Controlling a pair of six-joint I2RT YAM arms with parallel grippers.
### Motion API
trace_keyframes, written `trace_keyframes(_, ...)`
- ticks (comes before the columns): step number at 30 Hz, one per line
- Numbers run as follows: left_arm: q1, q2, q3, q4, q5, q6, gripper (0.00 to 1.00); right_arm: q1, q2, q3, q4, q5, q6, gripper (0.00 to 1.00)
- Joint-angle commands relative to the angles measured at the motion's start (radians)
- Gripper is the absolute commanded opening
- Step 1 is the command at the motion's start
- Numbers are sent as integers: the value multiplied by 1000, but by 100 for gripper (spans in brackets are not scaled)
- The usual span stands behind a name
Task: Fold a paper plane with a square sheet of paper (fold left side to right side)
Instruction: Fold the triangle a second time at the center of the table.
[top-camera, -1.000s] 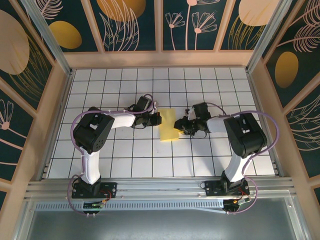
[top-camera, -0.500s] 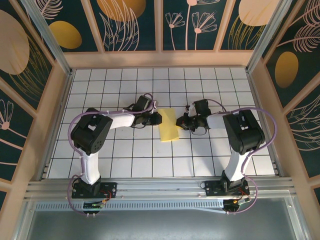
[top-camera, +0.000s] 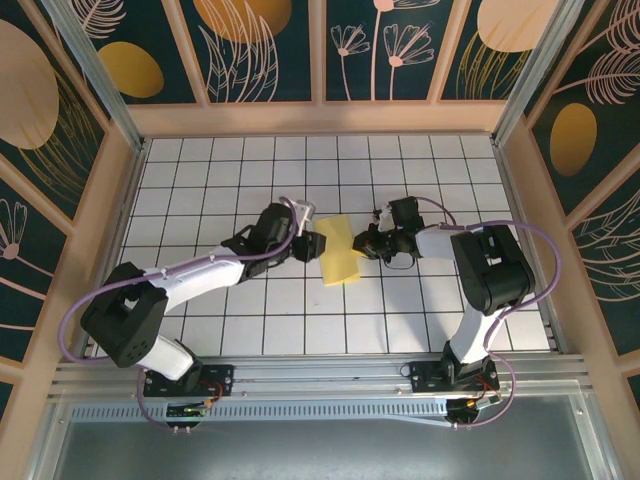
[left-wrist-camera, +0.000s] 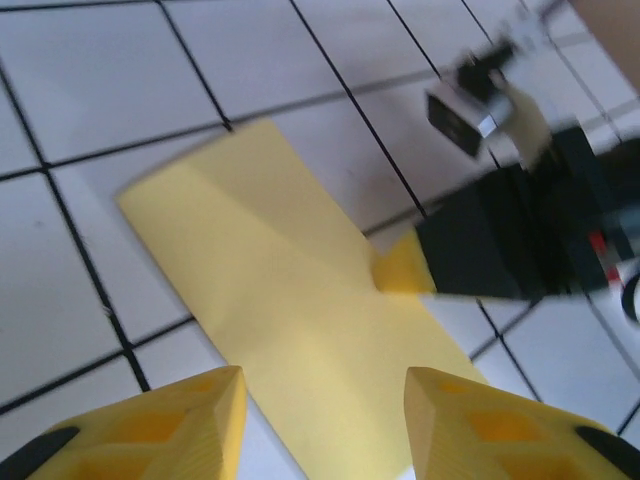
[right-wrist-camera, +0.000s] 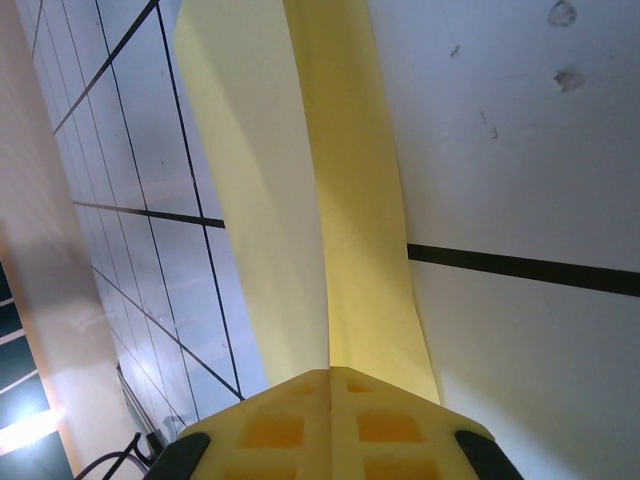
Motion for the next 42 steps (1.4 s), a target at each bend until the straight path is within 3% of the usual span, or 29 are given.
trace_keyframes(1, -72, -14, -19, 19, -89, 79, 49, -7, -31, 16, -13, -9, 32, 0)
trace_keyframes(11, -271, 177, 173, -105, -235, 225, 55, -4, -40, 14, -6, -10, 52, 0)
trace_keyframes(17, -319, 327, 295, -178, -320, 280, 56, -2, -43, 5, -6, -5, 54, 0)
trace_keyframes(26, -327, 402, 343, -212, -447, 291, 57, -1, -49, 1, -4, -3, 57, 0)
trace_keyframes(28, -327, 396, 338, -207, -447, 292, 52, 0, -48, 1, -4, -1, 57, 0)
trace_keyframes(38, -326, 353, 312, -192, -393, 290, 8, -3, -50, 19, -22, 37, 41, 0)
trace_keyframes(42, -327, 340, 309, -197, -374, 272, 0, -11, -63, 42, -21, 45, 29, 4)
